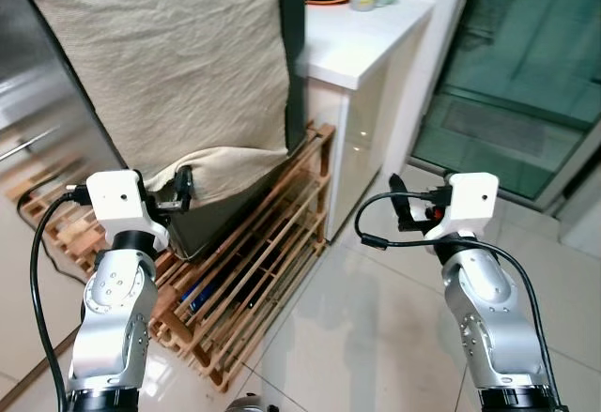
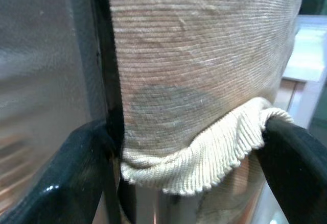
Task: Restocking fridge
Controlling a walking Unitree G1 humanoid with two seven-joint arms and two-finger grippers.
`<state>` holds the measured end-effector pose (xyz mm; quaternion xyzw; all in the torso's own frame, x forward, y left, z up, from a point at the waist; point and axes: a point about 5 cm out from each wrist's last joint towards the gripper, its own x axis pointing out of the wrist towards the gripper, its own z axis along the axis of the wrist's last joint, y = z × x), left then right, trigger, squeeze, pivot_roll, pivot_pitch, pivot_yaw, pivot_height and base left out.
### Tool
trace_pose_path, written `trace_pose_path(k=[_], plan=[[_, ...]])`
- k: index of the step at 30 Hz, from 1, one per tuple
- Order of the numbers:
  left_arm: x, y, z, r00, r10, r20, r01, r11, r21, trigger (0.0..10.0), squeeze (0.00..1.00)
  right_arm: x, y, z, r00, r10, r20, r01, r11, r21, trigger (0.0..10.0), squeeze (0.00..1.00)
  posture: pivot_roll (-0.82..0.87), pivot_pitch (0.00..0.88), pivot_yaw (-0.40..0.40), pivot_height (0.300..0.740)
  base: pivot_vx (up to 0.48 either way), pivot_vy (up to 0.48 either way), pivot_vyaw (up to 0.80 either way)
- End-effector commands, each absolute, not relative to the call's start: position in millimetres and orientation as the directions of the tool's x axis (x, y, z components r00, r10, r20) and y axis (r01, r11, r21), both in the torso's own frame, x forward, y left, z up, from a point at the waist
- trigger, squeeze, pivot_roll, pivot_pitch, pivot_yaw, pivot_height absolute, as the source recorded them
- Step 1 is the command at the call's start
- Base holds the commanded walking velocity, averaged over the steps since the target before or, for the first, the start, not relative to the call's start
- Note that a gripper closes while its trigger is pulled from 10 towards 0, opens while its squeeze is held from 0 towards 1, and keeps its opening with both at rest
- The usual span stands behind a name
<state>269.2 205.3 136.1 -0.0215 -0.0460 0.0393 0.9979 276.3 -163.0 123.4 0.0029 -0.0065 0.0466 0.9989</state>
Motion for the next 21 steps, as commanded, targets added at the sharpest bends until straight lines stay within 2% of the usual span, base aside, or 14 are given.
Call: trace_pose_path(k=[1,7,8,10,15,17,21], plan=[[272.4,182.4,156.0,0.985,-0.05,0.167,0.058,0.997,-0.041,10.0,0.0,276.2,-161.7,123.0,0.995,0.094,0.021,-0.094,0.996,0.003,10.0,0.0,-0.02,0.0,0.034,0.74,0.0,0.0,0.0],[260.7,188.2,129.1,0.997,-0.07,0.023,0.07,0.997,-0.044,10.0,0.0,275.6,-157.8,119.2,0.993,0.121,0.012,-0.121,0.993,-0.007,10.0,0.0,-0.01,0.0,0.031,0.74,0.0,0.0,0.0],[255.6,191.8,112.6,0.995,-0.076,-0.06,0.073,0.996,-0.047,10.0,0.0,275.2,-155.9,117.6,0.991,0.133,0.006,-0.133,0.991,-0.003,10.0,0.0,-0.01,0.0,0.027,0.74,0.0,0.0,0.0],[254.1,193.1,108.4,0.994,-0.075,-0.081,0.071,0.996,-0.046,10.0,0.0,275.2,-155.5,117.3,0.991,0.136,0.004,-0.136,0.991,-0.001,10.0,0.0,-0.01,0.0,0.026,0.74,0.0,0.0,0.0],[237.6,192.2,54.9,0.902,-0.126,-0.412,0.121,0.992,-0.039,10.0,0.0,277.2,-153.3,116.4,0.988,0.155,-0.001,-0.155,0.988,0.005,10.0,0.0,-0.01,0.0,0.023,0.74,0.0,0.0,0.0],[233.8,194.2,44.1,0.876,-0.117,-0.469,0.111,0.993,-0.04,10.0,0.0,277.6,-153.0,116.5,0.987,0.159,0.0,-0.159,0.987,0.004,10.0,0.0,-0.01,0.0,0.02,0.74,0.0,0.0,0.0],[234.6,197.1,40.4,0.867,-0.112,-0.485,0.114,0.993,-0.024,10.0,0.0,278.3,-153.8,116.8,0.987,0.161,0.0,-0.161,0.987,0.003,10.0,0.0,-0.01,0.0,0.017,0.74,0.0,0.0,0.0]])
